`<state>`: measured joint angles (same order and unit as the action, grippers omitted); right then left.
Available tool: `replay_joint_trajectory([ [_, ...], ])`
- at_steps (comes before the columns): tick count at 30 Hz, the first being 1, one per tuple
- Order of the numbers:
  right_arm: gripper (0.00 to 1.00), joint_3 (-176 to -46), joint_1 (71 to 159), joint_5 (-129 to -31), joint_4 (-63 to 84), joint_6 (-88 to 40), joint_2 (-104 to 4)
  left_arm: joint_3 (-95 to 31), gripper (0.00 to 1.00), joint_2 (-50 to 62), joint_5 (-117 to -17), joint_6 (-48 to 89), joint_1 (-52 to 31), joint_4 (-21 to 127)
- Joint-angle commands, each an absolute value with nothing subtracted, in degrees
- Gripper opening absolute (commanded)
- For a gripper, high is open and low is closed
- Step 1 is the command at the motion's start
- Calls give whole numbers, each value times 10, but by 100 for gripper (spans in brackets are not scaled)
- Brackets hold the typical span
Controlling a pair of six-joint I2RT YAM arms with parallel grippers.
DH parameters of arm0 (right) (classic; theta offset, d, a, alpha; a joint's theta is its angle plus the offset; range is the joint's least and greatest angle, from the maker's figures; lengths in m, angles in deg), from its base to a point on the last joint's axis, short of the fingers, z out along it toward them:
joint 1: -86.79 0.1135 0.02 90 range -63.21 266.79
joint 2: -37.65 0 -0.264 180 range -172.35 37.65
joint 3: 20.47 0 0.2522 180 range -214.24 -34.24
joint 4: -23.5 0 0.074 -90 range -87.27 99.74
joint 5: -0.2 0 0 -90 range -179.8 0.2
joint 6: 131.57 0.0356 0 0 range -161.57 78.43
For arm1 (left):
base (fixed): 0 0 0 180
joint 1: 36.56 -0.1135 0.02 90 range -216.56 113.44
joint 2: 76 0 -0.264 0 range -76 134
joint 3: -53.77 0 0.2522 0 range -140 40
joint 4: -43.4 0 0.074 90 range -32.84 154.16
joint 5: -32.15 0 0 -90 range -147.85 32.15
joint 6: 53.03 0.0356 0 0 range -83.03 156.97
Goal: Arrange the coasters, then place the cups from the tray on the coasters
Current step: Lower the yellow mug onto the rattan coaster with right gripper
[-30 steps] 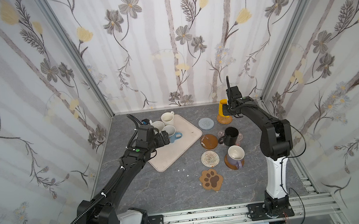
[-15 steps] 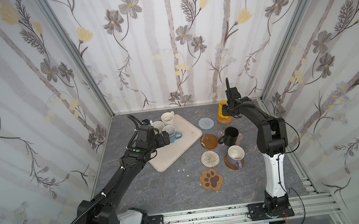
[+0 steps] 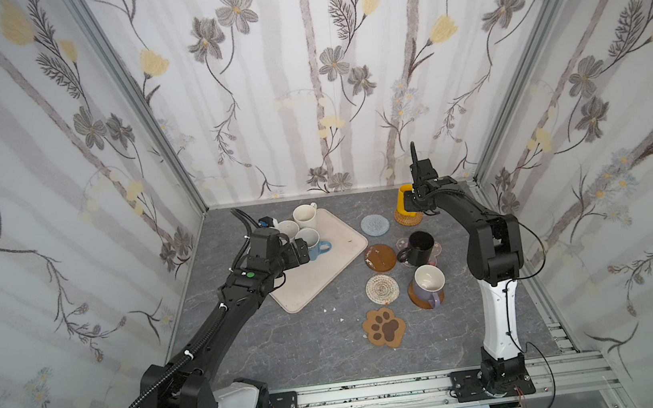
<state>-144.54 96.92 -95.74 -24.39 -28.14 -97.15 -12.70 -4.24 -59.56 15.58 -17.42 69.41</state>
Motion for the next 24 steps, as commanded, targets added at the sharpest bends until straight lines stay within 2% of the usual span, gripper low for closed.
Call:
replay_joint_trajectory([
  [1,0,-1447,970,-963,-218,-279,-952,-127,100,-46,-598,153,-175,678],
  [18,0,-1383,974,-969,-185,-266,-950,-122,100,-48,-608,152,-174,674],
  [22,23,-1364,974,-969,-177,-262,-943,-122,100,-50,-607,152,-175,673],
  [24,28,-1351,975,-968,-169,-259,-935,-122,100,-51,-605,153,-174,673],
])
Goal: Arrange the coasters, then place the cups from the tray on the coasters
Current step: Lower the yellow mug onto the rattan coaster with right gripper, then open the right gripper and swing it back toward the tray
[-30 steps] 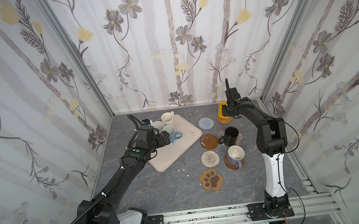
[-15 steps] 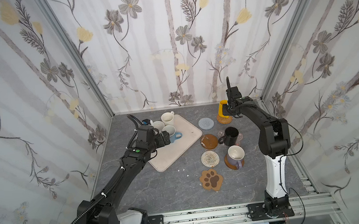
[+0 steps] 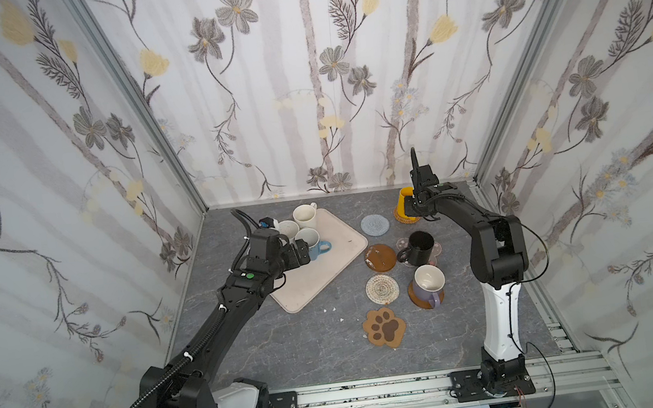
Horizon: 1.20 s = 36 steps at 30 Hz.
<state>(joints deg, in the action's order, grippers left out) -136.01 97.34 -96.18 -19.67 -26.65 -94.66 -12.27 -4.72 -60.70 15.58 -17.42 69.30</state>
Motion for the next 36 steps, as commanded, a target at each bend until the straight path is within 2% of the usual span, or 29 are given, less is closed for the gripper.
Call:
replay_joint_trajectory([
  [1,30,-1343,974,-966,-163,-257,-931,-123,100,-51,-604,153,-175,672],
  [5,40,-1330,975,-961,-155,-253,-917,-122,100,-53,-601,154,-176,672],
  [12,63,-1321,976,-962,-151,-255,-895,-116,100,-62,-579,157,-176,673],
  [18,73,-1321,977,-962,-151,-262,-868,-116,100,-68,-565,159,-177,676],
  [22,78,-1319,981,-963,-151,-271,-843,-116,99,-72,-565,160,-179,678],
  [28,81,-1294,1000,-965,-134,-279,-785,-115,92,-71,-566,154,-184,683],
  [36,82,-1260,1067,-963,-107,-284,-732,-123,76,-45,-563,142,-198,697],
])
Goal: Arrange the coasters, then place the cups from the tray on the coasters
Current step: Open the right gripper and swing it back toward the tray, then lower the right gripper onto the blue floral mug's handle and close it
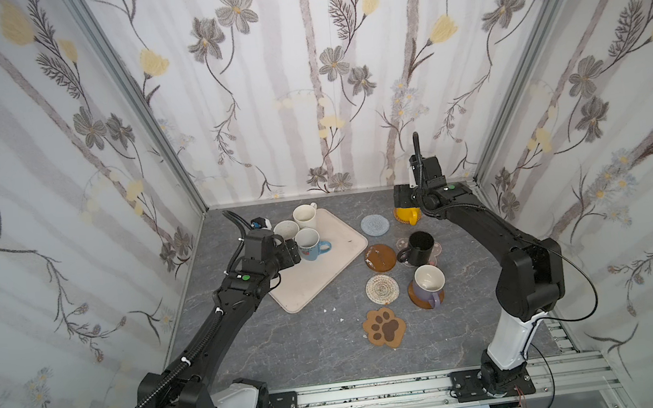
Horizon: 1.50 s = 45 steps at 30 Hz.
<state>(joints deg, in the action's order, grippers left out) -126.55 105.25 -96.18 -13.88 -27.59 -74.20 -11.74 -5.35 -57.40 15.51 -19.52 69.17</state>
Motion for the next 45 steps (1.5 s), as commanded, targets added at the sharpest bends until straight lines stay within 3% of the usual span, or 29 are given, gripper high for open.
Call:
replay_joint_trajectory([
  [1,82,-1258,1078,-962,-106,-283,-729,-125,74,-41,-561,135,-199,698],
  [6,82,-1239,1113,-939,-87,-275,-721,-129,69,-14,-563,123,-200,701],
  [12,80,-1201,1148,-835,-31,-288,-730,-126,67,-12,-549,120,-202,707],
  [17,78,-1228,1172,-765,-47,-298,-786,-114,80,-26,-565,115,-202,710],
  [22,76,-1264,1197,-763,-57,-300,-838,-91,83,-53,-586,104,-207,710],
  [33,46,-1340,1222,-765,-76,-278,-933,-70,83,-100,-614,105,-221,724],
  [45,40,-1377,1247,-770,-98,-277,-979,-56,85,-114,-625,118,-227,725],
])
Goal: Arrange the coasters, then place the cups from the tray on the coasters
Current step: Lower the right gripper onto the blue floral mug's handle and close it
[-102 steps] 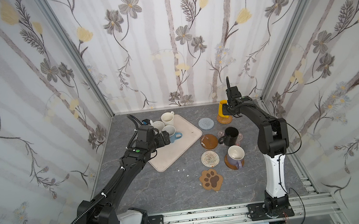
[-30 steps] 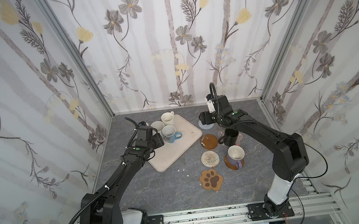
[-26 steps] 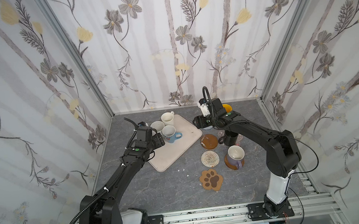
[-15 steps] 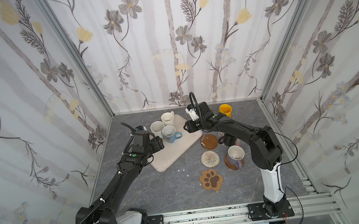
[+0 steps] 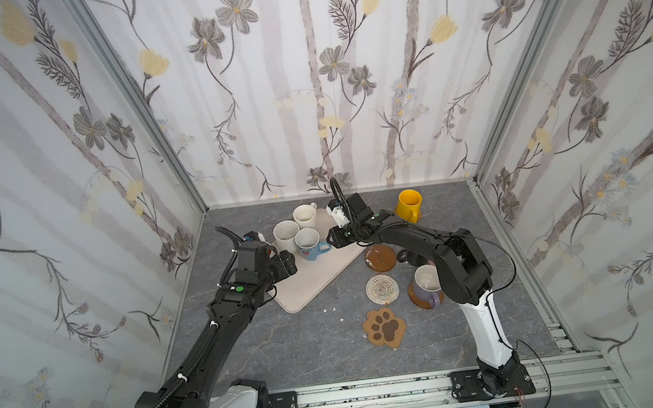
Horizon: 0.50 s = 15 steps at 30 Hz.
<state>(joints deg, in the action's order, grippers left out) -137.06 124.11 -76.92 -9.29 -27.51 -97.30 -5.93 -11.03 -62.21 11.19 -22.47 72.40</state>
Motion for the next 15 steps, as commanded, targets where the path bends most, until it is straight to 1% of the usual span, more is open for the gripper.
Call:
replay_joint_trajectory([
  [1,40,-1376,1250,-771,-98,-276,-980,-55,86,-114,-625,119,-226,725],
  [5,39,-1377,1259,-776,-104,-277,-981,-55,88,-112,-629,126,-226,723],
  [15,36,-1357,1279,-791,-111,-272,-963,-46,88,-111,-636,128,-227,713],
])
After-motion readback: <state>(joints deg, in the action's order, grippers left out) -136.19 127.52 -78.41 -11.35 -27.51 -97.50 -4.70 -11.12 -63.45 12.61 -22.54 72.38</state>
